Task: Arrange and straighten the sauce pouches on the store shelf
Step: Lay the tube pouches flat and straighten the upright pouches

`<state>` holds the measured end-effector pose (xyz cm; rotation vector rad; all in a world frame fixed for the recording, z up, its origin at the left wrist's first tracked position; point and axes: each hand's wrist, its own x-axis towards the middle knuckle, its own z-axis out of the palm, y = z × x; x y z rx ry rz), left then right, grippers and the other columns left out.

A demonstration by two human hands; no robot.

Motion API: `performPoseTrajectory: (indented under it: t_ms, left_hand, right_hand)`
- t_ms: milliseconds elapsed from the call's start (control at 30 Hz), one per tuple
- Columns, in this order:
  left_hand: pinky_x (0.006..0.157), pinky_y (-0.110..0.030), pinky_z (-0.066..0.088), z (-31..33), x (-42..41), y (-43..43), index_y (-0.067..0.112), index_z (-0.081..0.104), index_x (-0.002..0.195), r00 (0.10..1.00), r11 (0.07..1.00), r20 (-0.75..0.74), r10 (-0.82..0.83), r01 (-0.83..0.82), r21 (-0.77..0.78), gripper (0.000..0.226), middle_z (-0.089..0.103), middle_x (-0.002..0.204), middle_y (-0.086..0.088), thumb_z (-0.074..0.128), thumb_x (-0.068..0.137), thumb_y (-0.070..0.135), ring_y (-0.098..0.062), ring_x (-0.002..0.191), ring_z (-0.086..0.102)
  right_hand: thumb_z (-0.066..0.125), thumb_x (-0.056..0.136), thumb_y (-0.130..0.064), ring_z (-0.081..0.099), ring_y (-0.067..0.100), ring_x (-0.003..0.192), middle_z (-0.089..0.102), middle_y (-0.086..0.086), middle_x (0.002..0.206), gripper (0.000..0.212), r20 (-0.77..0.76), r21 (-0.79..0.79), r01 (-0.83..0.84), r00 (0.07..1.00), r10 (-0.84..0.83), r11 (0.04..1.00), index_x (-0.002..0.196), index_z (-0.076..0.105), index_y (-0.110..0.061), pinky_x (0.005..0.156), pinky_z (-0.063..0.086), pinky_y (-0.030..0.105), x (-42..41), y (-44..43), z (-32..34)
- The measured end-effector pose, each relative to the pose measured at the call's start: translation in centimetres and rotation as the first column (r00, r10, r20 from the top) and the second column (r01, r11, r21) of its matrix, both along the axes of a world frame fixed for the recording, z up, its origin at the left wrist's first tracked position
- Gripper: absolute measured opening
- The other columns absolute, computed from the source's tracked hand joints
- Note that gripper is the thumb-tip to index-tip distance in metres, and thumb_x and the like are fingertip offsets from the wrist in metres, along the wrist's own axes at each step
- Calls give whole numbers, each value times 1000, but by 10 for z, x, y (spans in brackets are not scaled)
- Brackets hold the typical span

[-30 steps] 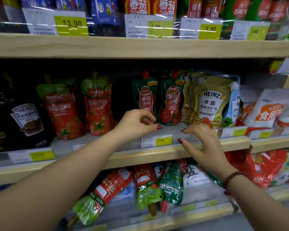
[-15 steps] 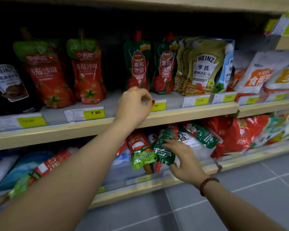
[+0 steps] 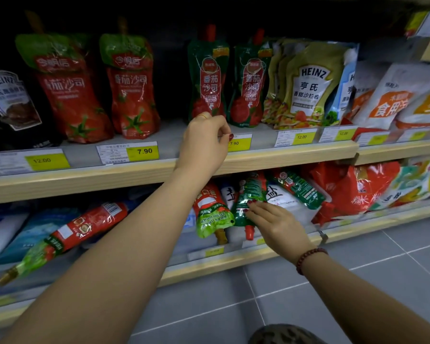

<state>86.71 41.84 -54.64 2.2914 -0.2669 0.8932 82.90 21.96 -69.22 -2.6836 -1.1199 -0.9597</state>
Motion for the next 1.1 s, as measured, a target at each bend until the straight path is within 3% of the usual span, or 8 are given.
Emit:
performPoseTrajectory:
  t_ms: [233, 333, 433, 600, 733, 867, 1033, 1100]
  left_hand:
    - [69, -32, 48, 2, -1, -3, 11, 67, 77, 1000, 999, -23, -1, 0, -42, 4, 58, 83, -5, 65, 78, 8, -19, 79, 56]
    - [70, -31, 47, 5, -3, -1, 13, 67, 76, 998, 999, -60, -30, 27, -47, 5, 59, 85, -5, 64, 77, 8, -18, 81, 57]
    - [77, -31, 48, 12, -4, 6, 16, 68, 80, 987, 996, -135, -84, 84, -9, 6, 60, 89, -3, 65, 77, 11, -18, 85, 58]
    - [83, -27, 48, 27, -10, 19, 21, 71, 91, 941, 973, -247, -230, 231, -26, 14, 67, 92, 7, 66, 82, 29, -8, 91, 59]
    - [89, -18, 46, 35, -26, 23, 25, 67, 103, 822, 870, -299, -485, 417, -265, 33, 67, 104, 14, 69, 75, 42, 2, 100, 59]
    - [81, -12, 49, 38, -31, 31, 23, 62, 108, 679, 778, -388, -623, 487, -397, 47, 67, 106, 6, 80, 65, 27, -6, 97, 62]
    - [89, -39, 53, 35, -28, 34, 22, 61, 110, 669, 739, -386, -635, 383, -554, 55, 68, 110, -2, 84, 61, 15, -17, 103, 64]
    - [89, -41, 53, 37, -25, 35, 22, 61, 110, 682, 746, -388, -620, 359, -562, 56, 69, 108, -2, 85, 60, 15, -18, 101, 65]
  right_hand:
    - [54, 85, 4, 70, 26, 80, 73, 14, 89, 19, 122, 258, -8, 992, -24, 966, 96, 70, 2, 73, 58, 36, -8, -19, 58]
    - [59, 83, 4, 65, 30, 63, 69, 15, 75, 16, -9, 401, 107, 994, -113, 910, 96, 67, 2, 56, 55, 40, -7, -17, 93]
    - [58, 87, -6, 62, 23, 66, 67, 9, 75, 11, -265, 518, 267, 953, -144, 812, 93, 66, -3, 59, 54, 42, -4, -15, 125]
    - [64, 84, -13, 63, 0, 62, 65, -13, 70, 14, -438, 629, 281, 898, 32, 725, 72, 63, -21, 53, 54, 18, 1, -5, 172]
    - [67, 82, -11, 68, 15, 63, 71, 0, 65, 8, -502, 769, 281, 821, 270, 574, 74, 67, -10, 57, 57, 28, 11, 9, 202]
    - [65, 84, -11, 68, 21, 65, 72, 10, 71, 10, -512, 822, 300, 762, 398, 483, 82, 67, -1, 58, 57, 31, 26, 30, 226]
    - [65, 83, -11, 69, 22, 67, 74, 11, 77, 9, -466, 874, 279, 713, 523, 399, 85, 69, -4, 57, 57, 31, 39, 49, 245]
    - [66, 82, -11, 69, 22, 66, 74, 11, 77, 9, -464, 873, 270, 714, 524, 405, 85, 68, -3, 59, 56, 34, 43, 56, 247]
